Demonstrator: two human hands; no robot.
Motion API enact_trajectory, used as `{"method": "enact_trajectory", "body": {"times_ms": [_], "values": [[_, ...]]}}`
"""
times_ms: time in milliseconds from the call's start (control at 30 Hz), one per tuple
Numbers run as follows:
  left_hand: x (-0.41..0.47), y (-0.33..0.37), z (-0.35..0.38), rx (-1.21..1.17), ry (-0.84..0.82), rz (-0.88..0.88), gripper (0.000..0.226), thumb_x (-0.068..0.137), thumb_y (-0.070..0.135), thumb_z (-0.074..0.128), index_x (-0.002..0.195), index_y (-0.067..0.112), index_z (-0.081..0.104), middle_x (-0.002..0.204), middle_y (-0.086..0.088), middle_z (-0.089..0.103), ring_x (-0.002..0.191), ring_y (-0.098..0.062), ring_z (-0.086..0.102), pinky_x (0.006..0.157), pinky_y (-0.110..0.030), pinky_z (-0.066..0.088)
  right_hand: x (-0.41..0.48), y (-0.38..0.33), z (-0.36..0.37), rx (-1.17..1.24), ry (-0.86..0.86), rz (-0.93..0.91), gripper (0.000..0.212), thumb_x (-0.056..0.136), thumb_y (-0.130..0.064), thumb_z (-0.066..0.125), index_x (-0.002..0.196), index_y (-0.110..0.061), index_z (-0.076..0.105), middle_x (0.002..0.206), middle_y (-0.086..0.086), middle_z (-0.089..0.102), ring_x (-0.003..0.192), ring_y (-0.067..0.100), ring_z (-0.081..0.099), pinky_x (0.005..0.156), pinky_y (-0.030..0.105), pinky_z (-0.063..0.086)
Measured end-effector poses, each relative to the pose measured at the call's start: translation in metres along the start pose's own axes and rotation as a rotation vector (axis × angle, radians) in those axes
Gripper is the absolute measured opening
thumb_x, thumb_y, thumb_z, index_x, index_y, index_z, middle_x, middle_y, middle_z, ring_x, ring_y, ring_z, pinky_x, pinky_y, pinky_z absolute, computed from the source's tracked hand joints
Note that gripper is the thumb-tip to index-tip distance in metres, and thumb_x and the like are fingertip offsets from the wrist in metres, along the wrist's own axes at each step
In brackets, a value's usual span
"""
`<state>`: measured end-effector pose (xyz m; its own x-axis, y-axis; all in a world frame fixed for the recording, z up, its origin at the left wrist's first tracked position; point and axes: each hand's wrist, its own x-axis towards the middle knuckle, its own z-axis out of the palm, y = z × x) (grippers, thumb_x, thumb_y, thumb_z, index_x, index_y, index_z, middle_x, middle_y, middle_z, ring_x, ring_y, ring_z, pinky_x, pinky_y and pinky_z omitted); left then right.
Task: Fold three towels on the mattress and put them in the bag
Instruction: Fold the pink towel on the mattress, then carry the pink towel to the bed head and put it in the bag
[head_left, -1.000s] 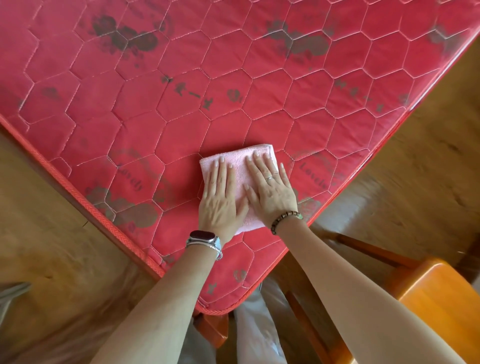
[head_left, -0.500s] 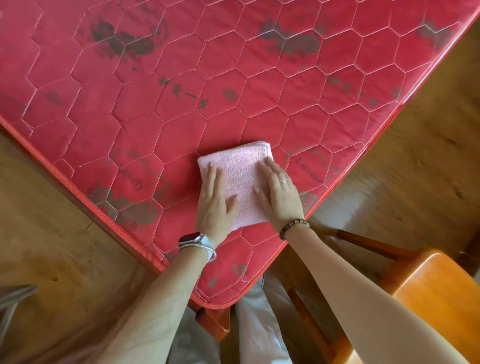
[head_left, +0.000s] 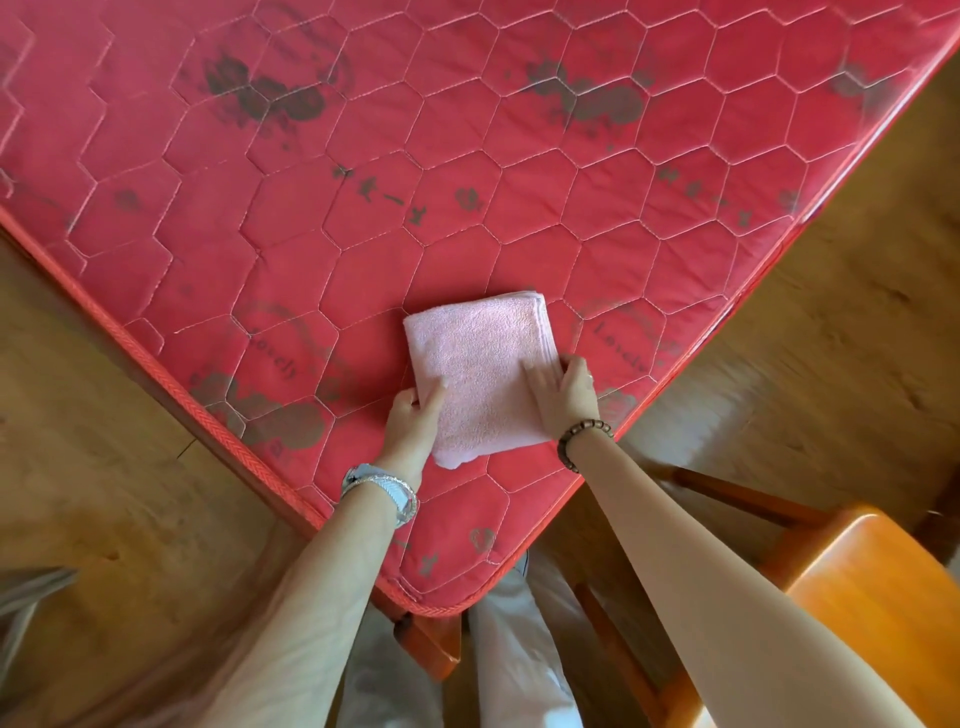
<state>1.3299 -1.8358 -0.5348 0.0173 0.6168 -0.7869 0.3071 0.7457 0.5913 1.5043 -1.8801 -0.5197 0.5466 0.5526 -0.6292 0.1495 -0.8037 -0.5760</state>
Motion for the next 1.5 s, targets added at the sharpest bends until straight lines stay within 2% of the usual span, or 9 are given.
{"method": "enact_trajectory", "body": {"times_ms": [133, 267, 433, 567, 700, 900, 967, 1133, 1500], "values": [[-0.005, 0.002, -0.002, -0.203, -0.061, -0.054, 0.037, 0.087, 0.043, 0.074, 0.103, 0.010, 0.065, 0.117, -0.017, 0.071, 0.110, -0.031, 0.068, 0.101, -0.046, 0.052, 0.001, -0.010, 0.003, 0.020, -0.111, 0.112, 0.047, 0.090, -0.057, 0.053, 0.099, -0.012, 0.047, 0.085, -0.005, 0.049, 0.080, 0.016, 0.052, 0.063, 0.027, 0.040], [-0.015, 0.009, -0.010, -0.220, -0.056, 0.026, 0.047, 0.083, 0.048, 0.076, 0.107, 0.010, 0.065, 0.118, -0.017, 0.071, 0.111, -0.030, 0.068, 0.099, -0.046, 0.052, -0.007, -0.022, -0.004, 0.086, -0.136, 0.090, 0.043, 0.090, -0.056, 0.054, 0.074, -0.020, 0.037, 0.075, -0.006, 0.041, 0.066, 0.011, 0.041, 0.058, 0.024, 0.031], [-0.036, 0.027, -0.026, -0.196, -0.086, 0.107, 0.081, 0.061, 0.064, 0.078, 0.115, 0.007, 0.063, 0.118, -0.016, 0.071, 0.108, -0.030, 0.069, 0.096, -0.048, 0.055, -0.032, -0.037, -0.018, 0.126, -0.140, -0.018, 0.042, 0.092, -0.052, 0.055, 0.083, -0.013, 0.041, 0.083, -0.004, 0.046, 0.072, 0.012, 0.045, 0.061, 0.023, 0.037], [-0.066, 0.043, -0.045, -0.188, -0.108, 0.120, 0.062, 0.076, 0.055, 0.078, 0.113, 0.008, 0.063, 0.117, -0.016, 0.071, 0.107, -0.029, 0.070, 0.098, -0.050, 0.054, -0.063, -0.056, -0.031, 0.104, -0.164, -0.063, 0.044, 0.092, -0.052, 0.054, 0.078, -0.015, 0.034, 0.079, -0.004, 0.040, 0.067, 0.011, 0.039, 0.058, 0.021, 0.033], [-0.110, 0.058, -0.071, -0.177, -0.128, 0.120, 0.069, 0.069, 0.060, 0.078, 0.117, 0.014, 0.061, 0.119, -0.009, 0.071, 0.110, -0.023, 0.069, 0.102, -0.045, 0.052, -0.104, -0.080, -0.044, 0.068, -0.185, -0.098, 0.045, 0.091, -0.052, 0.055, 0.076, -0.016, 0.033, 0.078, -0.002, 0.038, 0.068, 0.013, 0.037, 0.058, 0.023, 0.033], [-0.193, 0.065, -0.110, -0.235, -0.092, 0.115, 0.035, 0.090, 0.041, 0.068, 0.113, 0.018, 0.058, 0.117, -0.005, 0.068, 0.110, -0.020, 0.066, 0.100, -0.038, 0.051, -0.183, -0.111, -0.056, 0.117, -0.239, -0.181, 0.042, 0.091, -0.046, 0.060, 0.094, -0.005, 0.051, 0.088, 0.000, 0.053, 0.074, 0.011, 0.051, 0.057, 0.013, 0.041], [-0.213, 0.062, -0.119, -0.251, -0.067, 0.120, 0.027, 0.092, 0.038, 0.067, 0.111, 0.021, 0.057, 0.117, -0.004, 0.066, 0.108, -0.018, 0.065, 0.098, -0.035, 0.051, -0.202, -0.116, -0.057, 0.084, -0.255, -0.216, 0.041, 0.091, -0.044, 0.061, 0.086, -0.006, 0.046, 0.082, 0.001, 0.048, 0.071, 0.012, 0.046, 0.054, 0.013, 0.040], [-0.254, 0.051, -0.144, -0.266, 0.037, 0.170, 0.043, 0.092, 0.040, 0.067, 0.127, 0.018, 0.055, 0.125, -0.003, 0.064, 0.112, -0.014, 0.063, 0.091, -0.030, 0.050, -0.238, -0.125, -0.055, 0.026, -0.335, -0.266, 0.038, 0.093, -0.037, 0.061, 0.078, -0.015, 0.034, 0.068, -0.005, 0.032, 0.060, 0.010, 0.030, 0.043, 0.009, 0.031], [-0.294, 0.049, -0.210, -0.372, 0.165, 0.259, 0.033, 0.096, 0.037, 0.064, 0.126, 0.027, 0.053, 0.123, 0.005, 0.063, 0.112, -0.009, 0.062, 0.089, -0.025, 0.050, -0.275, -0.168, -0.016, -0.057, -0.463, -0.353, 0.037, 0.091, -0.040, 0.063, 0.084, -0.014, 0.037, 0.075, 0.001, 0.038, 0.065, 0.014, 0.036, 0.051, 0.018, 0.035]]}}
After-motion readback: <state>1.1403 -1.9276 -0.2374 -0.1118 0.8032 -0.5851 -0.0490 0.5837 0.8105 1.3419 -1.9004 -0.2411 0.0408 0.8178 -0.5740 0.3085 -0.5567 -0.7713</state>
